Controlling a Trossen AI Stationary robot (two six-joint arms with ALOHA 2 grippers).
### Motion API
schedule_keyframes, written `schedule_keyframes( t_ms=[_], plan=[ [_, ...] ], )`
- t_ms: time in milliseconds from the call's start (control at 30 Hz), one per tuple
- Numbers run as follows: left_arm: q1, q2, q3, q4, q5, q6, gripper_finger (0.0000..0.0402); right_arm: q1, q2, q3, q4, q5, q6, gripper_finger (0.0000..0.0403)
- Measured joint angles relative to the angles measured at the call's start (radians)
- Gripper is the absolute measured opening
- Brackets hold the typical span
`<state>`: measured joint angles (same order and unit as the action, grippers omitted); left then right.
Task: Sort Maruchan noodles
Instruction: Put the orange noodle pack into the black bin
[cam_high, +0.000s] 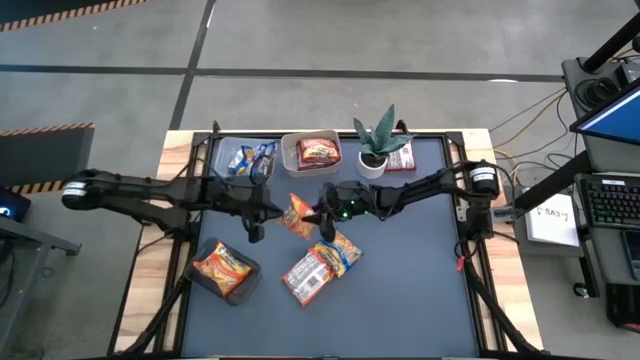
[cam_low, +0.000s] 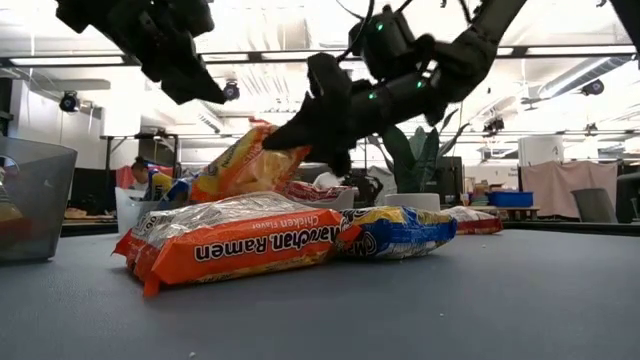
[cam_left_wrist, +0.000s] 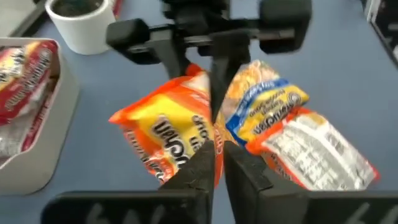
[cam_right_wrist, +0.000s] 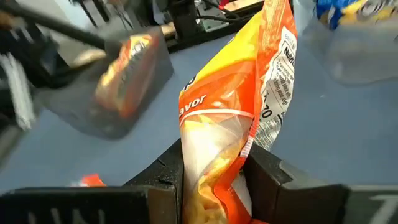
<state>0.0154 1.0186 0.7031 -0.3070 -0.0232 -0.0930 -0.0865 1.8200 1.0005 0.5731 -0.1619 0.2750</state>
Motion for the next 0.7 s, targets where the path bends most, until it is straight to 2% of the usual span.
schedule_keyframes(
  t_ms=[167,333,467,567,700],
  plan=[
    [0.0,-0.014,-0.005,0.027,-0.041,-0.038,0.0084,0.057,-0.033,-0.003,-0.078,0.11,-0.169,0.01],
    [0.0,0.033,-0.006,0.082,-0.07,-0.039,0.0181,0.102,-0.036,-0.003,-0.089,0.193,-0.267,0.0097],
    [0.0,0.102,-0.006,0.128,-0.07,-0.016,0.0253,0.118,-0.036,-0.003,-0.105,0.216,-0.295,0.0093],
    [0.0,0.16,-0.007,0.147,-0.043,0.001,0.029,0.121,-0.036,-0.003,-0.113,0.217,-0.3,0.0092],
    [0.0,0.229,-0.008,0.18,-0.012,0.005,0.0315,0.121,-0.036,-0.003,-0.124,0.217,-0.302,0.0092]
  ],
)
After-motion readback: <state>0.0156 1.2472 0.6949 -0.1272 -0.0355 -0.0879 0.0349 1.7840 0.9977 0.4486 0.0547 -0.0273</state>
